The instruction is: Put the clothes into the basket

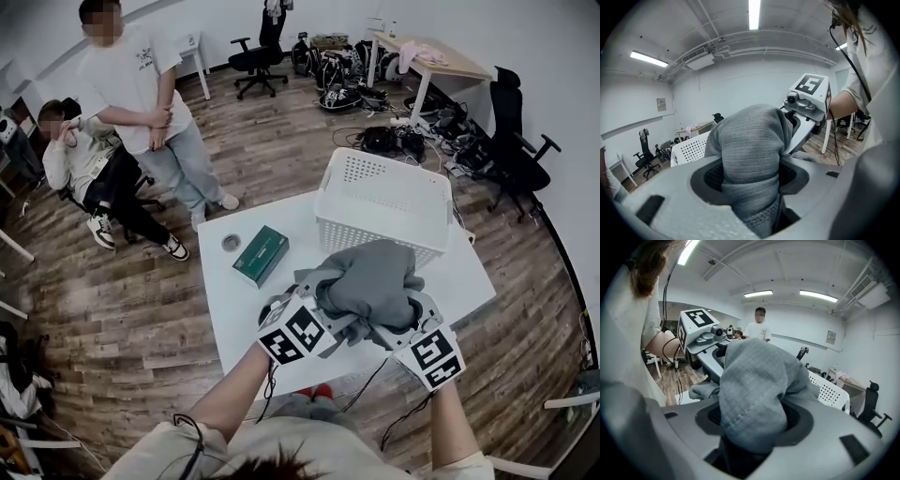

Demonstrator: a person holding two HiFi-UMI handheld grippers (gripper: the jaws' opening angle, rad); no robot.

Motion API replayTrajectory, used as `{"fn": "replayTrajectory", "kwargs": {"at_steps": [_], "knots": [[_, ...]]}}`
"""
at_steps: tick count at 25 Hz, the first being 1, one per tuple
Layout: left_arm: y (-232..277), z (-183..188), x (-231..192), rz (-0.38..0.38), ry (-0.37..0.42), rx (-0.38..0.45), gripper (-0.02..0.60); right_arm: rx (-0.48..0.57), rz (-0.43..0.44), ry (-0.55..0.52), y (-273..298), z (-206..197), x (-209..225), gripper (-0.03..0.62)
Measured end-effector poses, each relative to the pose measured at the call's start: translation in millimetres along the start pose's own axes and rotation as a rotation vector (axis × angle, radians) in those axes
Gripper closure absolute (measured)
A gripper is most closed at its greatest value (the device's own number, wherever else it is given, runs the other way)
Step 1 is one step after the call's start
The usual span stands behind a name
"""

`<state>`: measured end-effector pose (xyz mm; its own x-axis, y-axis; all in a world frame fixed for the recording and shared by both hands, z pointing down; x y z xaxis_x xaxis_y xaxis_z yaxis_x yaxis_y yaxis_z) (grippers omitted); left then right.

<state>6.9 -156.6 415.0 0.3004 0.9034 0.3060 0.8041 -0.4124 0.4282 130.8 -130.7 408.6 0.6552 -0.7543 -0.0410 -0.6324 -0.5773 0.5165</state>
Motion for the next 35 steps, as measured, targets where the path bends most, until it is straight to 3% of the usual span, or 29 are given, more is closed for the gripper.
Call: {"fn": "replayTrajectory", "kwargs": {"at_steps": [15, 26, 35], "knots": [[4.8, 66.4, -64.6, 0.043, 0.129, 0.049, 0.328, 0.086, -0.095, -0.079, -19.6, 67.9, 50.7, 0.345], [39.7, 82.7, -124.3, 0.031, 0.178, 0.045, 0.328, 0.097, -0.135, -0.074, -0.7, 93.1, 108.7, 0.345], [76.5, 75.0, -173.7, 0.027, 0.150, 0.045, 0.328, 0.050, -0.142, -0.093, 31.4, 103.2, 159.6, 0.345]]}}
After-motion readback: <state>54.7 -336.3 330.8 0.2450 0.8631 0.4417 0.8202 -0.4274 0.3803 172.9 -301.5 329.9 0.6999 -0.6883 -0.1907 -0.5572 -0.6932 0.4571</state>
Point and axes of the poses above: the fingertips, and each gripper's own axes: y forward along the fingers, x to its right, z out of its top, the point moved 7 cm from there along -y, backward along the fingers, and after that the axes turned 10 degrees about y, right-handed, at the moved point
